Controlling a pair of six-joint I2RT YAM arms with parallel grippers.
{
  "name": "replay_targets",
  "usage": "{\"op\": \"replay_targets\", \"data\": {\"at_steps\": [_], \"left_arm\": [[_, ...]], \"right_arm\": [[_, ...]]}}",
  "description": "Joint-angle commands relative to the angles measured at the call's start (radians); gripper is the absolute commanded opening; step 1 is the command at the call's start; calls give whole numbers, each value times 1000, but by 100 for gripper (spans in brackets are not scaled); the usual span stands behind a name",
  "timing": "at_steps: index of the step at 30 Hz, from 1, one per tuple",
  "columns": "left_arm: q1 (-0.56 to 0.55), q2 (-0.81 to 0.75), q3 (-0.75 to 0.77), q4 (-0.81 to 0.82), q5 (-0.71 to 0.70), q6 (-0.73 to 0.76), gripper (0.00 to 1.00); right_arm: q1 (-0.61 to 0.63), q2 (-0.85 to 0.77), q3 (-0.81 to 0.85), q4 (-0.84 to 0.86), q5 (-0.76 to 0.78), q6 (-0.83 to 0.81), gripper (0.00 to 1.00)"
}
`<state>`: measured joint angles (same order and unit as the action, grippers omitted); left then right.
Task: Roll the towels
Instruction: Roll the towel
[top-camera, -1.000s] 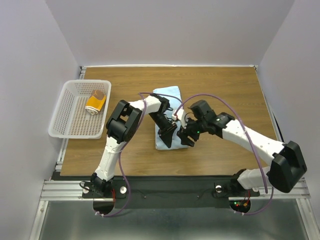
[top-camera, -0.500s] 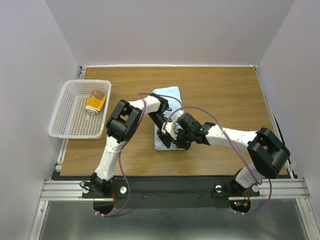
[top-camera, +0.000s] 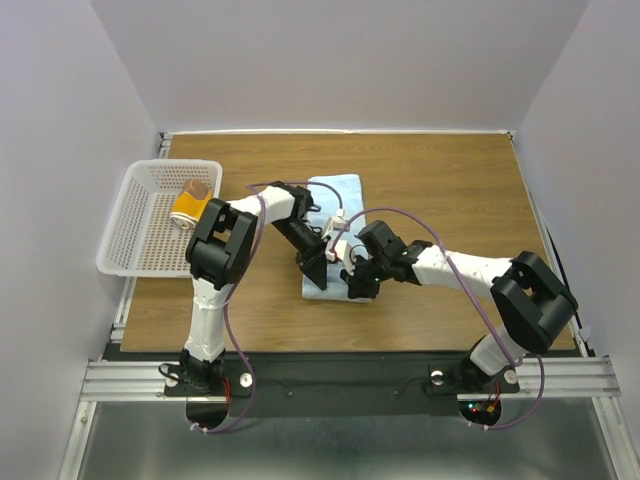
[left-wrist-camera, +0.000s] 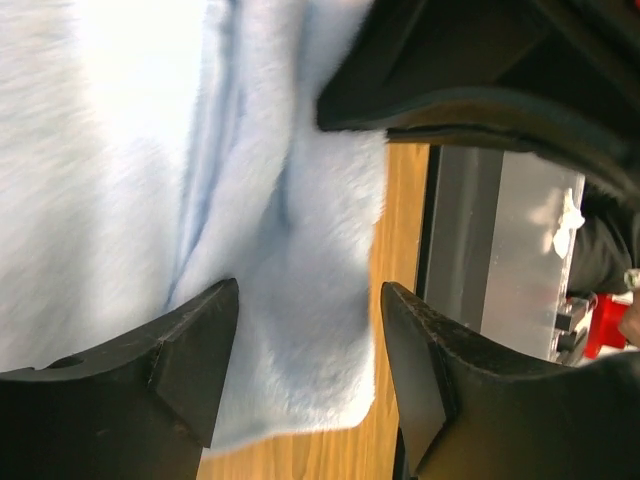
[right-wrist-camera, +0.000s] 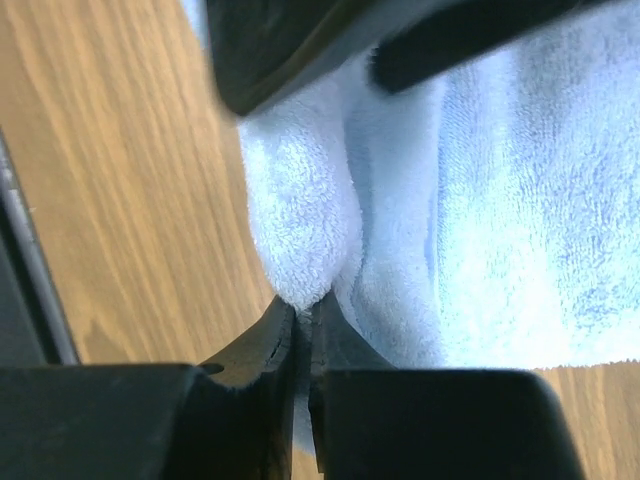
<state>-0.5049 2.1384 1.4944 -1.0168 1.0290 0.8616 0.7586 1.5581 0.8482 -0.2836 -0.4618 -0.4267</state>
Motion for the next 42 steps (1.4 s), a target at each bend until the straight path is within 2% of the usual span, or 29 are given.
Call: {"op": "replay_targets", "data": {"at_steps": [1, 4, 9, 12, 14, 17, 20, 22, 25, 26, 27, 29, 30, 32, 35, 38, 42], "left_arm": [[94, -48, -7, 50, -73, 28, 72], [185, -60, 18, 15, 11, 37, 72], [265, -75, 72, -51, 68, 86, 72], [289, -119, 75, -37, 71, 94, 72], [296, -172, 20, 18, 54, 70, 73], [295, -369, -112, 261, -36, -47, 80], [273, -481, -237, 388, -119, -81, 83], [238, -589, -296, 477, -219, -70, 84], [158, -779, -465, 616, -386, -32, 86], [126, -834, -570, 683, -427, 9, 89], [53, -939, -623, 710, -502, 42, 90], [-44, -1040, -771, 798, -582, 106, 94], [-134, -1117, -814, 829, -648, 120, 95], [-216, -1178, -912, 907, -742, 152, 97], [-363, -1175, -986, 1012, -844, 183, 96], [-452, -1131, -1045, 1156, -918, 214, 92], [-518, -1086, -1112, 1277, -975, 296, 87]], "right_arm": [[-10, 17, 34, -144, -112, 26, 1], [-19, 20, 57, -180, -132, 35, 0], [-56, 46, 95, -233, -190, 78, 0], [-82, 95, 138, -261, -250, 114, 0], [-97, 144, 163, -270, -303, 138, 0], [-123, 218, 221, -299, -365, 172, 1], [-143, 273, 253, -321, -417, 180, 1], [-169, 341, 293, -350, -452, 190, 1], [-196, 426, 356, -403, -517, 189, 0], [-200, 442, 368, -417, -541, 186, 0], [-209, 474, 379, -436, -554, 186, 1], [-216, 502, 408, -454, -587, 184, 1], [-222, 513, 417, -471, -598, 181, 0], [-226, 545, 442, -494, -613, 175, 1], [-238, 582, 465, -526, -633, 163, 1], [-239, 618, 491, -557, -633, 145, 1], [-240, 648, 512, -592, -649, 132, 1]]}}
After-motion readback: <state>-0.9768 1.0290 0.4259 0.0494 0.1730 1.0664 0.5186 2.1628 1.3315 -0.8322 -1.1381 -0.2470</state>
